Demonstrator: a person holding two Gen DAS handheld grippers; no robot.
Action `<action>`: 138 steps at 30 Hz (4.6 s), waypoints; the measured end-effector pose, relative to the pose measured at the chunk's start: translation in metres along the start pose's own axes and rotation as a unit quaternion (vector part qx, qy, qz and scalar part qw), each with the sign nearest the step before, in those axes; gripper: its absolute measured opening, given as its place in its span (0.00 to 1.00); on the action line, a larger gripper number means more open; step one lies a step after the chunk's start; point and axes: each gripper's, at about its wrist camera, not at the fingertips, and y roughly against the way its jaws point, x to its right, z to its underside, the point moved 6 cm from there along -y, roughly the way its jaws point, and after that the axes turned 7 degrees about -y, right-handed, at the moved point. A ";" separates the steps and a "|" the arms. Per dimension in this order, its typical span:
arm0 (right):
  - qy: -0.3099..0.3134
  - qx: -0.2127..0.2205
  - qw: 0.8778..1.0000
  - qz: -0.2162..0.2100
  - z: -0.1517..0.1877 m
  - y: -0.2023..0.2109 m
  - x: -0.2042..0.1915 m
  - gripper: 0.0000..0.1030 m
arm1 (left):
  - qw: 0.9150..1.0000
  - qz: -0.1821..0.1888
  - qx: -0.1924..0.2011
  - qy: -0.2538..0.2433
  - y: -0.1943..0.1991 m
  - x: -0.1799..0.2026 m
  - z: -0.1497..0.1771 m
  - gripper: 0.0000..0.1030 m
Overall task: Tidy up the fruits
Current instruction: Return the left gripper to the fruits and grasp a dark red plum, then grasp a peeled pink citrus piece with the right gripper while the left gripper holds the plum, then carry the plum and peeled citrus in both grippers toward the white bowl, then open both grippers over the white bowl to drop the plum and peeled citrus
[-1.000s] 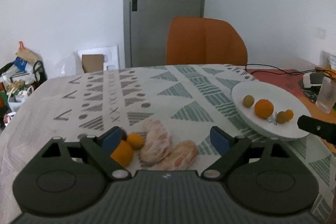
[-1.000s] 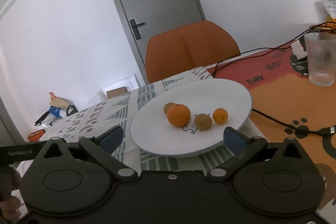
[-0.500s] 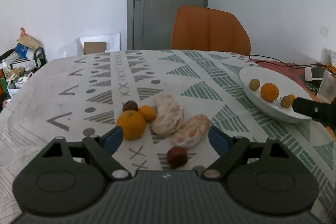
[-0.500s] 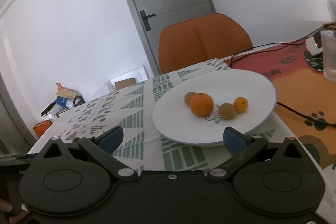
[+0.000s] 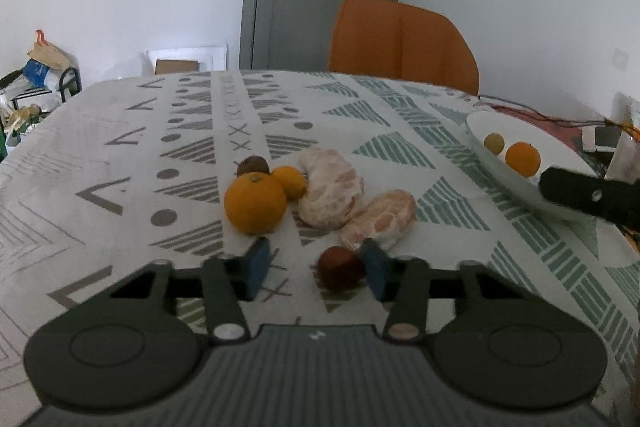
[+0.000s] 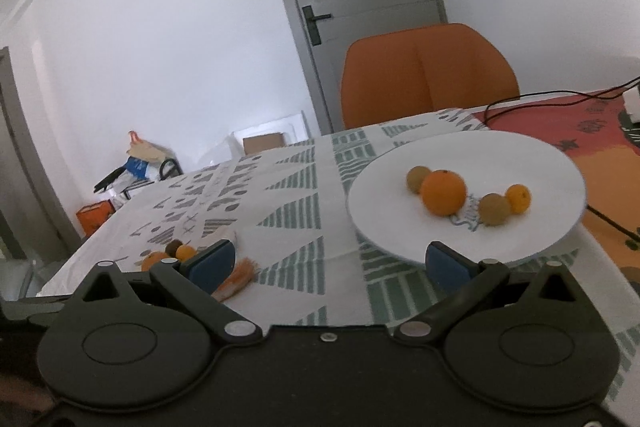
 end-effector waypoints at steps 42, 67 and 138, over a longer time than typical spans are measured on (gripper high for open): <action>0.190 -0.123 0.974 -0.031 0.040 -0.078 -0.099 0.58 | 0.997 -0.032 0.021 0.072 0.026 -0.081 0.006 0.21; 0.120 -0.024 0.993 -0.003 -0.001 -0.013 -0.050 0.56 | 0.999 0.012 0.030 -0.005 0.021 -0.020 -0.028 0.21; -0.005 0.059 0.993 0.098 -0.043 0.028 0.099 0.73 | 0.987 0.098 0.059 -0.115 -0.036 0.143 -0.109 0.31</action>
